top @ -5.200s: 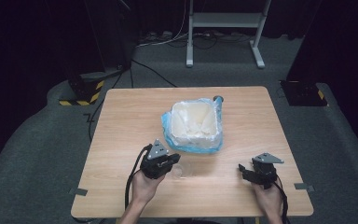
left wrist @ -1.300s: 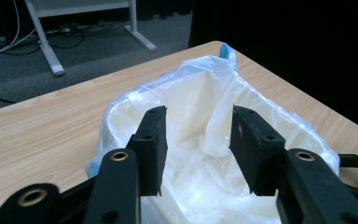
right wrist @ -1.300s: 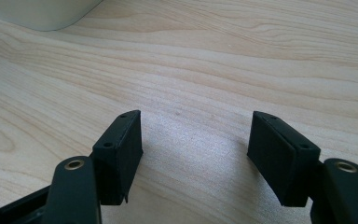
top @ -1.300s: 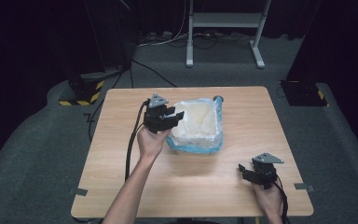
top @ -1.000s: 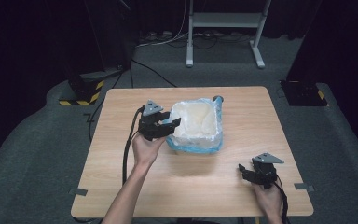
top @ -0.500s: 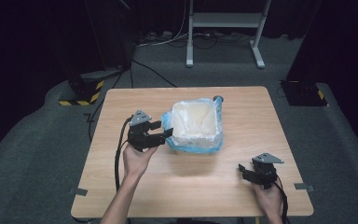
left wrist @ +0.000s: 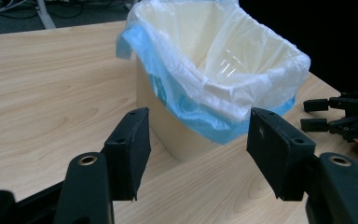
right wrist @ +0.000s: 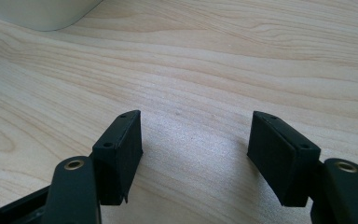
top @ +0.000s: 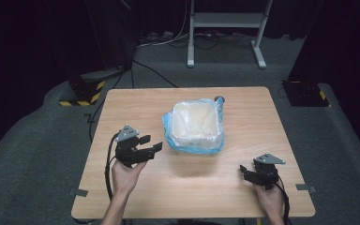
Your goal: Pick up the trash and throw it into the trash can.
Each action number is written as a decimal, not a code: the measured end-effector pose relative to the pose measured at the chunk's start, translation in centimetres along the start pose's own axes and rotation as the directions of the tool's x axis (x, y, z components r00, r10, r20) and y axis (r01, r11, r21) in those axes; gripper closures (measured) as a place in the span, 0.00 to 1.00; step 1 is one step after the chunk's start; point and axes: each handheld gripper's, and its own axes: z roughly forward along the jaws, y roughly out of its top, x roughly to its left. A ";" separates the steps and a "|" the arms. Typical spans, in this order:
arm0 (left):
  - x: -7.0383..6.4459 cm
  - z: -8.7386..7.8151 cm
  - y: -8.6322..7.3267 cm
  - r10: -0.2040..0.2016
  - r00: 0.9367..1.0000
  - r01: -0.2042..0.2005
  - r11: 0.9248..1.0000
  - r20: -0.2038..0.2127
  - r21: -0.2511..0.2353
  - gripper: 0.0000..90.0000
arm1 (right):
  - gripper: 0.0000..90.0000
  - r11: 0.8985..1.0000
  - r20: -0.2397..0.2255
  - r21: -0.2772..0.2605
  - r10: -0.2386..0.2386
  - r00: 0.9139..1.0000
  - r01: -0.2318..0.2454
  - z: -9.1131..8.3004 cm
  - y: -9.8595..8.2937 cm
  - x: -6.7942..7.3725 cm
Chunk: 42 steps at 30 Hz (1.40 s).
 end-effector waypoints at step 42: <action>0.5 4.5 -7.6 0.012 0.997 -0.007 0.997 -0.071 0.073 0.43 | 0.39 1.000 0.001 0.000 -0.002 1.000 0.002 0.0 0.0 0.0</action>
